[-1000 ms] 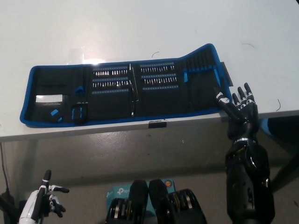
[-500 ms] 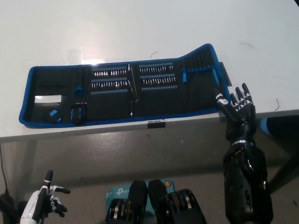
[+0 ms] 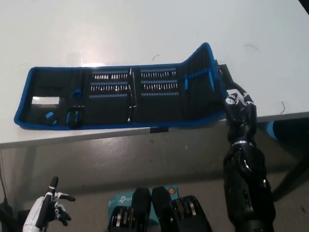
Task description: The robot uses its right hand to lift an edge of the toolkit kept in middle of the desk and make one fold in it
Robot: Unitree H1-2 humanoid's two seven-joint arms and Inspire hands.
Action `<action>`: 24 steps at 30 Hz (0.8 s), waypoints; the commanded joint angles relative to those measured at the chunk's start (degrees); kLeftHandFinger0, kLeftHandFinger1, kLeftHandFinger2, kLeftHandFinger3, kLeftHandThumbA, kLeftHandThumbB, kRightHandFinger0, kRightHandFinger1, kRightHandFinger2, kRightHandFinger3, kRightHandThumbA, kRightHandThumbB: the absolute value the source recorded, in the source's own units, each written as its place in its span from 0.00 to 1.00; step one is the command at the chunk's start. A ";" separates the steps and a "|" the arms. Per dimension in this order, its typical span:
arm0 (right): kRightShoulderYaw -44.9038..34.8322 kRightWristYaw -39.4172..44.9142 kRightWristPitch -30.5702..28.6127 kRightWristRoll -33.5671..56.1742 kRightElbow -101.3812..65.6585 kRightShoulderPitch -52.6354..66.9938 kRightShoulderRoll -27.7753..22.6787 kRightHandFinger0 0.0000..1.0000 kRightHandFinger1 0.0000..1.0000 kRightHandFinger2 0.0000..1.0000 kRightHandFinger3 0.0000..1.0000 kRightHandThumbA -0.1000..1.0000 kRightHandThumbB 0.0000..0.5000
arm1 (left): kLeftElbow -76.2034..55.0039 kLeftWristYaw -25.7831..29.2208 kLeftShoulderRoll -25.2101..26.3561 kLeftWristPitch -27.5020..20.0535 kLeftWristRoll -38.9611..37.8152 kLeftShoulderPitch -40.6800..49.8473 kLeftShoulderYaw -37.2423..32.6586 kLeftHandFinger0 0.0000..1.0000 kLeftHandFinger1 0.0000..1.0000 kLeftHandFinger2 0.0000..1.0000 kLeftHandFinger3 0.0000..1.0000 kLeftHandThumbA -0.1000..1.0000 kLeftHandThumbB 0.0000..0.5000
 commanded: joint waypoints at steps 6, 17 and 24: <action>2.27 -1.30 -1.01 -3.75 3.11 -0.17 -0.73 0.00 0.00 0.00 0.32 0.00 0.10 | -1.25 -1.07 1.99 0.44 0.81 -1.68 -1.17 0.33 0.30 0.14 0.42 1.00 1.00; 3.33 -2.96 -1.20 -6.22 0.60 -0.38 -0.43 0.00 0.00 0.00 0.31 0.00 0.12 | -1.20 -1.88 2.45 0.28 0.68 -0.67 -1.46 0.29 0.28 0.14 0.42 1.00 0.99; 5.41 -3.46 0.98 -8.40 -0.01 -2.61 0.43 0.00 0.00 0.00 0.29 0.00 0.16 | -1.23 -2.09 2.31 0.29 0.65 -0.41 -1.77 0.33 0.30 0.14 0.40 1.00 1.00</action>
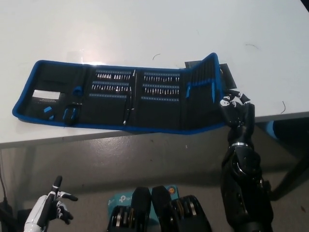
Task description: The robot uses its right hand to lift an edge of the toolkit kept in middle of the desk and make one fold in it
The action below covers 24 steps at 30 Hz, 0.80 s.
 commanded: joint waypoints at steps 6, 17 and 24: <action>5.01 -1.30 4.53 -5.11 -0.76 -5.73 1.44 0.00 0.00 0.00 0.29 0.00 0.15 | -0.90 -1.19 1.28 0.26 0.71 -0.25 -0.93 0.33 0.32 0.17 0.43 1.00 1.00; 11.21 -0.06 5.91 -7.44 0.63 -9.87 4.80 0.00 0.00 0.00 0.24 0.00 0.22 | -1.10 -1.48 1.17 0.84 0.48 -0.18 -1.37 0.33 0.31 0.15 0.40 1.00 1.00; 15.52 0.82 8.08 -10.63 -0.45 -8.74 4.40 0.00 0.00 0.01 0.28 0.00 0.20 | -1.05 -1.90 1.48 0.54 0.66 -1.36 -1.89 0.30 0.27 0.11 0.40 1.00 0.96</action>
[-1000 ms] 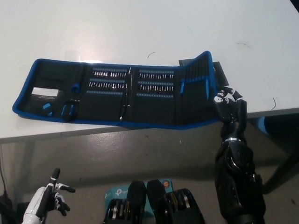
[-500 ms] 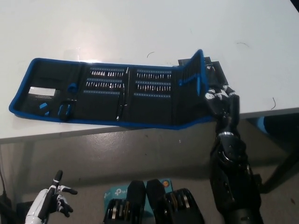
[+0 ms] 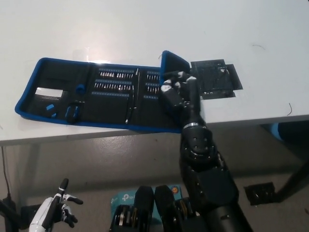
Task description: The robot uses its right hand to lift an edge of the toolkit kept in middle of the desk and make one fold in it
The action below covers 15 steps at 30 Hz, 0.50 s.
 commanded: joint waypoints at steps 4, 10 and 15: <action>6.77 3.70 -0.28 -6.47 0.36 2.33 -2.34 0.00 0.00 0.00 0.26 0.00 0.20 | -0.96 -1.17 1.29 0.05 0.48 -2.38 -0.49 0.32 0.29 0.14 0.45 1.00 0.93; 14.63 7.97 -2.39 -11.00 2.49 5.77 -8.85 0.00 0.00 0.00 0.30 0.00 0.17 | -1.45 -1.60 1.58 0.94 0.05 -3.23 -0.65 0.32 0.31 0.15 0.43 1.00 0.90; 15.19 6.28 -3.57 -12.68 3.59 6.61 -10.91 0.00 0.00 0.00 0.57 0.00 0.13 | -1.07 -2.00 2.00 1.25 0.17 -3.95 -0.78 0.32 0.30 0.14 0.41 1.00 0.82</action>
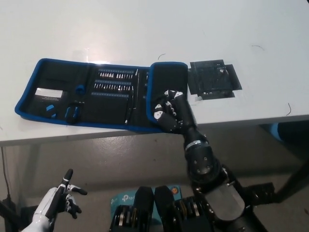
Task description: The robot uses its right hand to lift an edge of the toolkit kept in middle of the desk and make one fold in it
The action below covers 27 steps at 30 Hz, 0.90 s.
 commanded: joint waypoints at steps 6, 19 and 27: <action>8.07 8.84 7.95 -8.62 1.48 2.88 -5.66 1.00 1.00 1.00 1.00 0.65 0.56 | -2.00 -1.28 1.82 1.33 0.69 -0.54 -0.18 0.35 0.33 0.16 0.44 1.00 0.80; 7.39 8.55 11.12 -10.37 -0.37 2.71 -3.62 1.00 1.00 1.00 1.00 0.62 0.49 | -1.10 -1.39 1.43 0.43 0.49 0.17 -0.41 0.30 0.29 0.13 0.40 1.00 0.81; 5.69 13.87 13.97 -8.93 -9.08 1.64 -5.83 1.00 1.00 1.00 1.00 0.60 0.37 | -1.20 -1.04 1.25 0.53 0.58 1.19 -0.25 0.35 0.33 0.18 0.47 1.00 0.85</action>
